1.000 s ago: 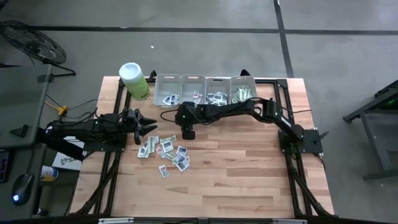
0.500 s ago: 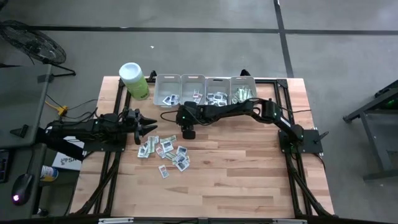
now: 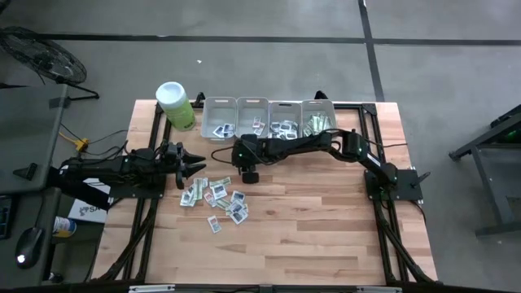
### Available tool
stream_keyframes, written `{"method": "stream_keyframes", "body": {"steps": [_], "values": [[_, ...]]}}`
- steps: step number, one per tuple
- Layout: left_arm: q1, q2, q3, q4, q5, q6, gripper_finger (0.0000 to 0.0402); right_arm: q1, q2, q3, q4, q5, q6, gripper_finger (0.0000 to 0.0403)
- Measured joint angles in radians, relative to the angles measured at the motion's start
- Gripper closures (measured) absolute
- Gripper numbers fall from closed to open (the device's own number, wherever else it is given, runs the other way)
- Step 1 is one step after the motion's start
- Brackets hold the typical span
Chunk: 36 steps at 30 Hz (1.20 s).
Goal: Pick & Place First Aid Supplies
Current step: Put the ointment pack into the middle left gray bin
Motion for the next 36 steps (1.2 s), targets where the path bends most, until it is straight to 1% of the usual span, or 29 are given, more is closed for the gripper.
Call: {"method": "stream_keyframes", "body": {"steps": [8, 19, 23, 29, 36], "values": [[0.0, 0.0, 0.0, 0.0, 0.0, 0.0, 0.0252, 0.012, 0.0, 0.002, -0.054, -0.025, 0.009, 0.0254], [0.0, 0.0, 0.0, 0.0, 0.0, 0.0, 0.0252, 0.069, -0.003, 0.002, -0.176, -0.028, 0.097, 0.0254], [0.0, 0.0, 0.0, 0.0, 0.0, 0.0, 0.0252, 0.099, -0.004, 0.002, -0.225, -0.032, 0.158, 0.0254], [0.0, 0.0, 0.0, 0.0, 0.001, 0.0, 0.0252, 0.128, -0.007, 0.003, -0.319, -0.123, 0.245, 0.026], [0.0, 0.0, 0.0, 0.0, 0.001, 0.0, 0.0252, 0.138, -0.011, 0.003, -0.382, -0.186, 0.271, 0.0282]]}}
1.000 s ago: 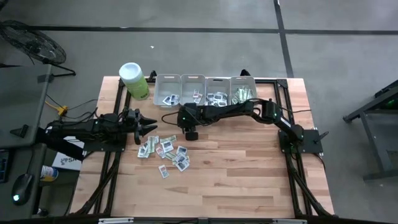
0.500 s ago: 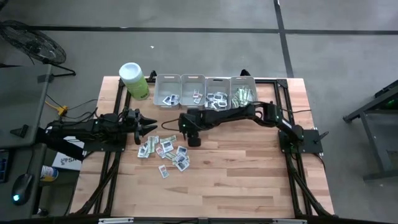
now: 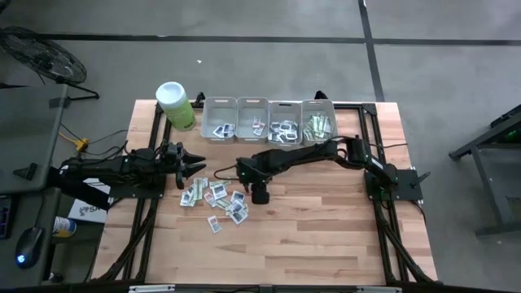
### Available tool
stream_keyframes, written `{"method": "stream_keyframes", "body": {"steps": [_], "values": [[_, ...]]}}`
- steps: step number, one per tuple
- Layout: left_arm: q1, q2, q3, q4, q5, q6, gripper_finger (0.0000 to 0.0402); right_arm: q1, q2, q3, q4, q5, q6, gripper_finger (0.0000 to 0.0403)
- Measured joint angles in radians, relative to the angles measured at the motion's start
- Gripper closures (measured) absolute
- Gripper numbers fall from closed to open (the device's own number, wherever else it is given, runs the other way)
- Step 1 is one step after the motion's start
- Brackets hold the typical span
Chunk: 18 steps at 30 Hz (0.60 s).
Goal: Pick & Place First Aid Supplies
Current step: Put the ointment pack into the middle left gray bin
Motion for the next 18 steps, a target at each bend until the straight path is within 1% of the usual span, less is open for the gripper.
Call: {"method": "stream_keyframes", "body": {"steps": [6, 12, 15, 18], "values": [[0.0, 0.0, 0.0, 0.0, 0.0, 0.0, 0.0252, 0.01, -0.001, 0.0, -0.023, 0.009, 0.005, 0.032], [0.0, 0.0, 0.0, 0.0, 0.0, 0.0, 0.0252, 0.03, -0.003, 0.0, -0.029, 0.025, 0.003, 0.0377], [0.0, 0.0, 0.0, 0.0, 0.0, 0.0, 0.0252, 0.046, -0.009, 0.0, -0.042, 0.076, -0.004, 0.0397], [0.0, 0.0, 0.0, 0.0, 0.0, 0.0, 0.0252, 0.061, -0.038, -0.003, -0.09, 0.142, -0.017, 0.0394]]}}
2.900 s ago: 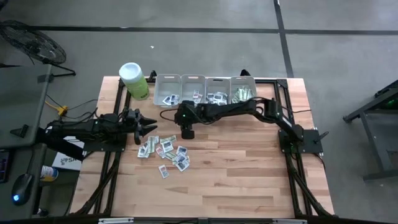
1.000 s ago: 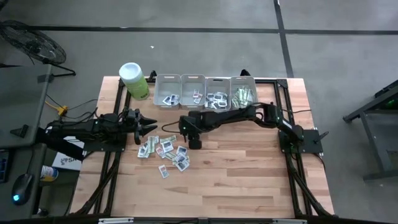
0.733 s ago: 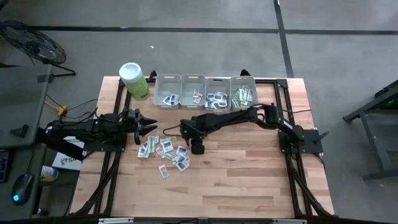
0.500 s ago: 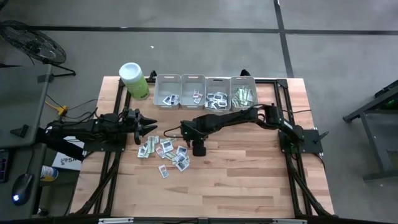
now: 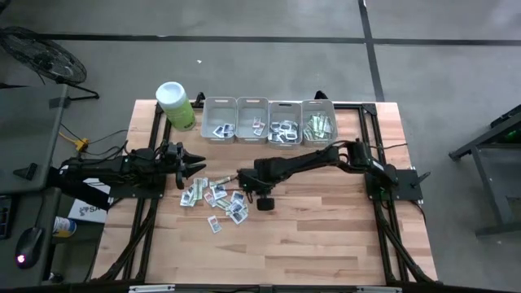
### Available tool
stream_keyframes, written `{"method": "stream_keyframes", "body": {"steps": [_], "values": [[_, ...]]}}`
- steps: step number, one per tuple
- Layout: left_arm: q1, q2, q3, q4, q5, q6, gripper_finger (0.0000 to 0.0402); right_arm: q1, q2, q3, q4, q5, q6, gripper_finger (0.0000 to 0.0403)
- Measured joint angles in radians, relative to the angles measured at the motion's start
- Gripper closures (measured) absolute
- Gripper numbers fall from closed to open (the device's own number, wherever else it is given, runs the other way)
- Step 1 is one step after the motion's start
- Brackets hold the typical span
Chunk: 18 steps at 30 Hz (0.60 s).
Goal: Pick & Place First Aid Supplies
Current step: Put the ointment pack into the middle left gray bin
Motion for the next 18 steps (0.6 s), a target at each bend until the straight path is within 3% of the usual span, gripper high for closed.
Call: {"method": "stream_keyframes", "body": {"steps": [10, 18], "values": [[0.0, 0.0, 0.0, 0.0, 0.001, 0.0, 0.0252, 0.016, -0.148, -0.004, -0.06, 0.319, -0.197, 0.0401], [0.0, 0.0, 0.0, 0.0, 0.002, 0.0, 0.0252, -0.061, -0.216, -0.003, -0.046, 0.467, -0.365, 0.0401]]}}
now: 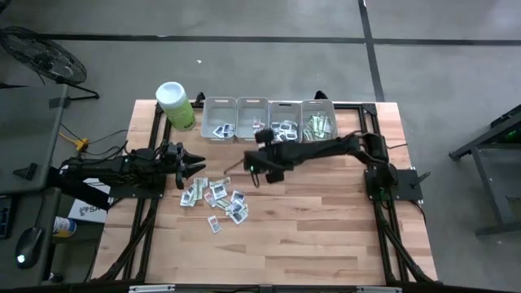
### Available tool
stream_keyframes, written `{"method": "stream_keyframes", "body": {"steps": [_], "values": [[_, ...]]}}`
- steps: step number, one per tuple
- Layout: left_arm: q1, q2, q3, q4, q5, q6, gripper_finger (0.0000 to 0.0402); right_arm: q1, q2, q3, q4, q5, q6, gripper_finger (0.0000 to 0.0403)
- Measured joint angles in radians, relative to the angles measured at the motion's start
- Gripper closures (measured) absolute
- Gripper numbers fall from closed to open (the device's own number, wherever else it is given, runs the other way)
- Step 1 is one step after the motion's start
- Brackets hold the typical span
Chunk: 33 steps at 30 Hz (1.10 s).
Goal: Pick & Place First Aid Supplies
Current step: Put the ointment pack into the middle left gray bin
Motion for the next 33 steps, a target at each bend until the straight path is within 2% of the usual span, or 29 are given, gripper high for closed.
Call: {"method": "stream_keyframes", "body": {"steps": [8, 13, 16, 19, 22, 30, 33], "values": [[0.0, 0.0, 0.0, 0.0, 0.0, 0.0, 0.0252, -0.143, -0.002, -0.001, 0.088, -0.019, -0.185, 0.0401], [0.0, 0.0, 0.0, 0.0, 0.0, 0.0, 0.0252, -0.222, -0.002, -0.001, 0.194, -0.081, -0.237, 0.0401], [0.0, 0.0, 0.0, 0.0, 0.0, 0.0, 0.0252, -0.26, -0.002, -0.001, 0.237, -0.165, -0.268, 0.0401], [0.0, 0.0, 0.0, 0.0, 0.0, 0.0, 0.0252, -0.294, -0.002, -0.001, 0.292, -0.289, -0.253, 0.0399], [0.0, 0.0, 0.0, 0.0, -0.001, 0.0, 0.0252, -0.319, -0.002, 0.0, 0.34, -0.365, -0.229, 0.0401], [0.0, 0.0, 0.0, 0.0, -0.001, 0.0, 0.0252, -0.352, -0.002, 0.0, 0.34, -0.458, -0.236, 0.0397], [0.0, 0.0, 0.0, 0.0, -0.001, 0.0, 0.0252, -0.358, -0.002, 0.0, 0.34, -0.462, -0.235, 0.0398]]}}
